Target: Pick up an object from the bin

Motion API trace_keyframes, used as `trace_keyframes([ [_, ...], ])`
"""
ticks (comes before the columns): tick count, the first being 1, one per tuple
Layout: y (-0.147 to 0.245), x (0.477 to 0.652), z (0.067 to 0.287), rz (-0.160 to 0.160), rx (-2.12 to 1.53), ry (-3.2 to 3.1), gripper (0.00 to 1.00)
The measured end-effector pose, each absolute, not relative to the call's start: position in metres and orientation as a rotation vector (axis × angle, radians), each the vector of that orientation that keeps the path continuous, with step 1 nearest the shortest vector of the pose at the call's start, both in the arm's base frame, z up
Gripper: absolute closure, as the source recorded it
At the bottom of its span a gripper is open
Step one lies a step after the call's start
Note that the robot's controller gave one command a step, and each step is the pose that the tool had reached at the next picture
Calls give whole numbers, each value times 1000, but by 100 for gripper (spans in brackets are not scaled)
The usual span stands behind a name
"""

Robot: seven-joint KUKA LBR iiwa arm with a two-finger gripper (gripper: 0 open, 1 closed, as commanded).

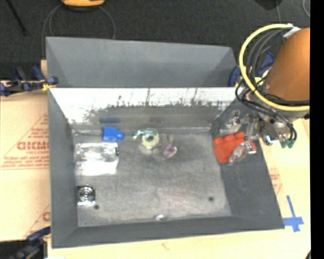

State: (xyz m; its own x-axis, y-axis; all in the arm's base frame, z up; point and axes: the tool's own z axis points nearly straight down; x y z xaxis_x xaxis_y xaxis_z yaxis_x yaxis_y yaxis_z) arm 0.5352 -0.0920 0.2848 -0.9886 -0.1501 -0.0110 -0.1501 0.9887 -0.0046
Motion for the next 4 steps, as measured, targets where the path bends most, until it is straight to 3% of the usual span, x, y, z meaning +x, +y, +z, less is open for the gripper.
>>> trace_keyframes([
  [4,-91,534,281,0,-226,3130,100],
])
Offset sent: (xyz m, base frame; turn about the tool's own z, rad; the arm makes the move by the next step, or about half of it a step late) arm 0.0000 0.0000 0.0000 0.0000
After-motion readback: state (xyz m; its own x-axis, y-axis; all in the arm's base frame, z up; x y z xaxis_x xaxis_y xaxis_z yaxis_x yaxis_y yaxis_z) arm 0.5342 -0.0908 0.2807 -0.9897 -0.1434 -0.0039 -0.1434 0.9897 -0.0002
